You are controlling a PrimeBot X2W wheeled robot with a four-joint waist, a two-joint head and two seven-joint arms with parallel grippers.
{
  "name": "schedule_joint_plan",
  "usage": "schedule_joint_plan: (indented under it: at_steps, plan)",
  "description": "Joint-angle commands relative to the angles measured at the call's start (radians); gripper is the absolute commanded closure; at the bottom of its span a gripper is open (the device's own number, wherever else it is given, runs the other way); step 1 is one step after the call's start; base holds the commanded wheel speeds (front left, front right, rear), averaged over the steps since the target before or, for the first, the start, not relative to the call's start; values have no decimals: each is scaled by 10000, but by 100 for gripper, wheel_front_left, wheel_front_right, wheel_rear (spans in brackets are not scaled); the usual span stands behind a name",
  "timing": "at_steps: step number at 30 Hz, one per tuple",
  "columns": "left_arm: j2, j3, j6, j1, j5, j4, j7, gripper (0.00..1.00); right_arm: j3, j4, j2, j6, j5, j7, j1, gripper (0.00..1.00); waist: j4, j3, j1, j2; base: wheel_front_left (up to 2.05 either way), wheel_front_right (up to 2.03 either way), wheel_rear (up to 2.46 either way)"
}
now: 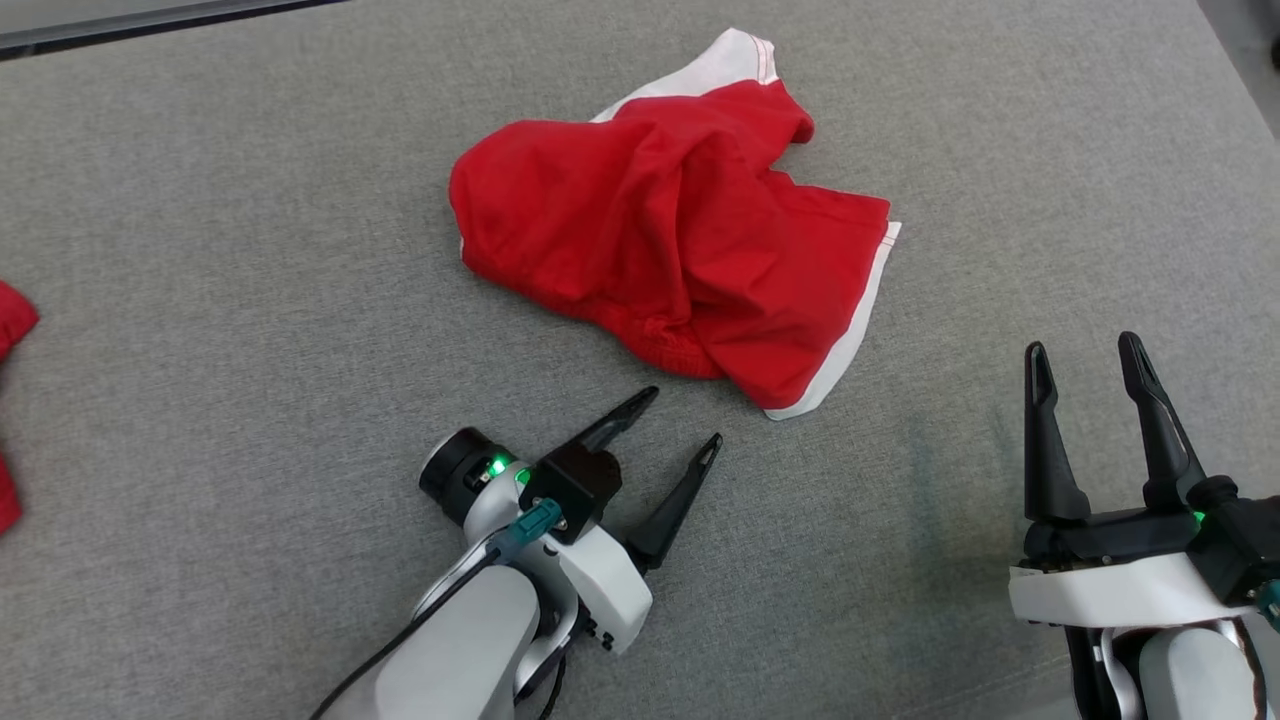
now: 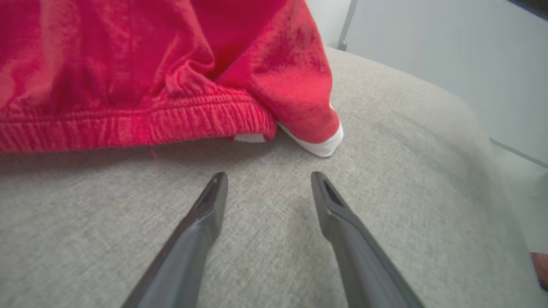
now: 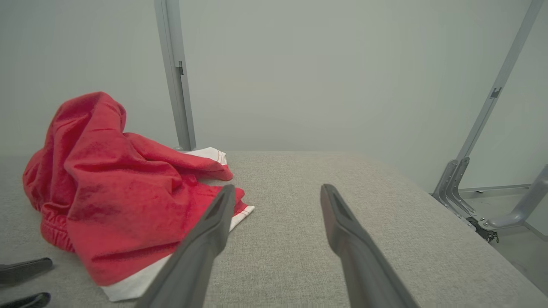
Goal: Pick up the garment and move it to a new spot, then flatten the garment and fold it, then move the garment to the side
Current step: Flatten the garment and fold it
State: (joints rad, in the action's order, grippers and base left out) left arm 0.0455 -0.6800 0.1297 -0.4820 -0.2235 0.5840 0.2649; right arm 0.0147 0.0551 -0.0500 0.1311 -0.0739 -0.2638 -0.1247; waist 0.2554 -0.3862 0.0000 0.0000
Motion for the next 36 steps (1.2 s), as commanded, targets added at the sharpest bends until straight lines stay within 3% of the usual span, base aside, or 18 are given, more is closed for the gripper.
schedule_joint_plan:
  at_steps: [1,9,10,11,13,24,32,36]
  plan:
    - [97,45,1,-105,-166,121,-17,0,32,-50,-13,-7,-107,-13,-182,0,227,-255,0,0,0,0,0]
    - [108,748,-2,-501,85,-875,-6,0,70,-136,-13,-7,-243,-13,-351,0,321,-586,0,0,0,0,0]
    - [106,812,-2,-488,141,-974,-6,22,65,-133,-13,-7,-258,-13,-350,0,316,-605,0,0,0,0,0]
    - [94,877,-2,-479,195,-1058,-6,56,70,-121,-13,-7,-267,-13,-355,0,310,-618,0,0,0,0,0]
    - [89,1052,-1,-501,296,-1282,-5,100,68,-94,-14,-7,-274,-13,-375,0,292,-627,0,0,0,0,0]
    - [62,389,0,-665,-348,-2207,-2,100,149,7,-14,-7,-349,-12,-503,0,218,-193,0,0,0,0,0]
    - [233,-1510,0,-1363,-3159,-3278,2,100,383,278,-14,-7,-862,-12,-126,0,571,1144,0,0,0,0,0]
    - [299,-1218,2,-2021,-4686,-3891,-446,100,461,318,-16,-7,-1236,-12,71,0,905,1768,0,0,0,0,0]
